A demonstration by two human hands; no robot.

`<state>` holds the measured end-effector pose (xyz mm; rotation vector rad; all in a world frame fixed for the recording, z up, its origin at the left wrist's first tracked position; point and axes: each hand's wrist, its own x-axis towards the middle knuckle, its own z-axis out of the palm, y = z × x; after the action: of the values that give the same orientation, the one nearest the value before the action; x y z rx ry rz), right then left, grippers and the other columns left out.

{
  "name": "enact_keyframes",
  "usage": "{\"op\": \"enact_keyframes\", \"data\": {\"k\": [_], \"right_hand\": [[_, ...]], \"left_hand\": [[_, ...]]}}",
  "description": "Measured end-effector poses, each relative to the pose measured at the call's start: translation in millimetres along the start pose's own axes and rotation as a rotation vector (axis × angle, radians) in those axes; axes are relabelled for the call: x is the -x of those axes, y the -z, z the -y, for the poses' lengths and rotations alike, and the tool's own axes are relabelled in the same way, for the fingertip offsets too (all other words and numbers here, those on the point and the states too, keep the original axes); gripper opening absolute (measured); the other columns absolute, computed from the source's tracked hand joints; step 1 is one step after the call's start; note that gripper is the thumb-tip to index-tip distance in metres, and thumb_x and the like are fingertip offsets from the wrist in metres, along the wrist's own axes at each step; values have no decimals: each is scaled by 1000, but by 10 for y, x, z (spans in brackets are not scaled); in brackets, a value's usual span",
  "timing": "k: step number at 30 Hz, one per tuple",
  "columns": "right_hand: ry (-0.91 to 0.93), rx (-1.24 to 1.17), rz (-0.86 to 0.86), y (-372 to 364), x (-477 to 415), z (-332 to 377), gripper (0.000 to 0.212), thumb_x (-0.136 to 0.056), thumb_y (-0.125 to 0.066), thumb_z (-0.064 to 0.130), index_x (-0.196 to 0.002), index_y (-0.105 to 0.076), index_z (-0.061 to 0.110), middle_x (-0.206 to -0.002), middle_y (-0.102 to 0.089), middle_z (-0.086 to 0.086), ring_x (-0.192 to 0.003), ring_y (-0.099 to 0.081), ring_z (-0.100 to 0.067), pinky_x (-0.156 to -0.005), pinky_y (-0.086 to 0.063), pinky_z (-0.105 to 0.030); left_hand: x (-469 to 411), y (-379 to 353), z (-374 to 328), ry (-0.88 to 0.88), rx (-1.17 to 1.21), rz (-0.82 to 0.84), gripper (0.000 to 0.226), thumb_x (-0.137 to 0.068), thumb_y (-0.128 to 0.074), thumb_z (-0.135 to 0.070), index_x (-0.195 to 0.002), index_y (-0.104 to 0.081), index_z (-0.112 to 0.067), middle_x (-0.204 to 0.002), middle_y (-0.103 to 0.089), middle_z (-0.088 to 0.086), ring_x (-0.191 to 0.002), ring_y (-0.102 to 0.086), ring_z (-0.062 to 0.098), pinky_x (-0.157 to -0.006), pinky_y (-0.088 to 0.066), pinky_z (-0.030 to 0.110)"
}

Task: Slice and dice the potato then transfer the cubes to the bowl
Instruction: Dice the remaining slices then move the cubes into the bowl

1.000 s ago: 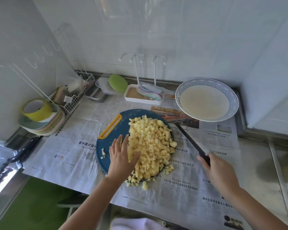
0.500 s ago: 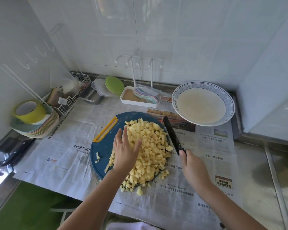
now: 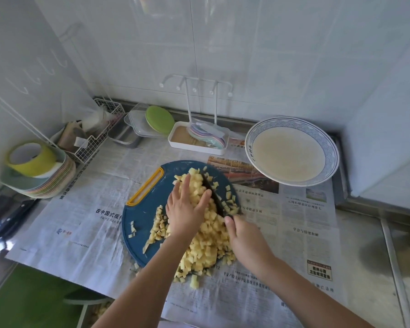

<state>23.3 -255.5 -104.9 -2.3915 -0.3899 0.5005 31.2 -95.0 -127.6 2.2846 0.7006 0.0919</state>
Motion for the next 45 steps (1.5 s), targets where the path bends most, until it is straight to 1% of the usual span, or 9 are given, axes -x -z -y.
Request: {"op": "enact_keyframes", "data": {"k": [4, 8, 13, 19, 25, 29, 40, 43, 45], "right_hand": [[19, 47, 0, -83, -25, 111, 33, -104, -24, 38, -85, -45, 22, -64, -45, 10, -51, -42, -3, -47, -32, -19], [7, -62, 25, -84, -19, 193, 34, -105, -27, 36, -84, -48, 20, -62, -45, 7, -48, -41, -4, -47, -36, -19], [18, -159, 54, -170, -35, 331, 38, -104, -32, 34, -69, -40, 24, -57, -42, 6, -42, -38, -6, -46, -33, -21], [28, -220, 51, -175, 28, 379, 38, -104, -33, 33, -68, -43, 24, -54, -40, 8, -41, -40, -4, -44, -30, -21], [40, -268, 52, -141, 83, 456, 37, -103, -34, 34, -69, -45, 24, -52, -40, 8, -42, -39, -6, -46, -30, -22], [33, -286, 37, -77, 103, 466, 37, -102, -34, 35, -70, -47, 23, -52, -40, 7, -43, -39, -6, -46, -30, -22], [82, -361, -41, 194, 44, 545, 36, -103, -35, 34, -70, -45, 23, -52, -39, 7, -42, -41, -7, -44, -28, -21], [89, -376, -67, 377, -13, 545, 36, -102, -34, 36, -75, -50, 19, -52, -38, 6, -41, -40, -7, -44, -28, -21], [76, -395, -89, 561, -76, 518, 36, -103, -34, 36, -81, -54, 16, -51, -38, 6, -40, -40, -7, -43, -29, -21]], "left_hand": [[-26, 15, -7, 23, 67, -51, 66, -84, -44, -70, -143, -29, -47, -155, -24, -2, -142, -21, 25, -116, -19, 49], [-37, -15, -22, 61, 162, -130, 60, -82, -52, -68, -136, -39, -46, -146, -36, -2, -134, -32, 23, -110, -30, 51], [-6, 21, -22, 109, 449, -261, 38, -87, -64, -41, -123, -51, -41, -133, -39, -5, -127, -37, 18, -104, -34, 40], [19, 55, -90, 172, 523, -294, 35, -86, -61, -24, -116, -52, -38, -123, -37, -8, -120, -42, 21, -101, -39, 49], [77, 146, -174, 200, 596, -302, 36, -76, -56, -35, -111, -51, -45, -123, -37, -10, -117, -47, 23, -96, -44, 52], [94, 172, -289, 177, 599, -318, 34, -84, -59, -23, -112, -53, -41, -122, -37, -10, -116, -48, 23, -93, -45, 47], [-12, 298, -659, 132, 596, -345, 31, -86, -58, -23, -113, -53, -37, -122, -39, -9, -112, -46, 17, -89, -43, 40], [-95, 310, -904, 110, 602, -348, 31, -87, -58, -22, -115, -54, -34, -119, -41, -7, -106, -46, 13, -83, -37, 32], [-166, 276, -1128, 74, 634, -336, 30, -86, -59, -21, -114, -55, -32, -119, -43, -6, -107, -46, 12, -87, -38, 33]]}}
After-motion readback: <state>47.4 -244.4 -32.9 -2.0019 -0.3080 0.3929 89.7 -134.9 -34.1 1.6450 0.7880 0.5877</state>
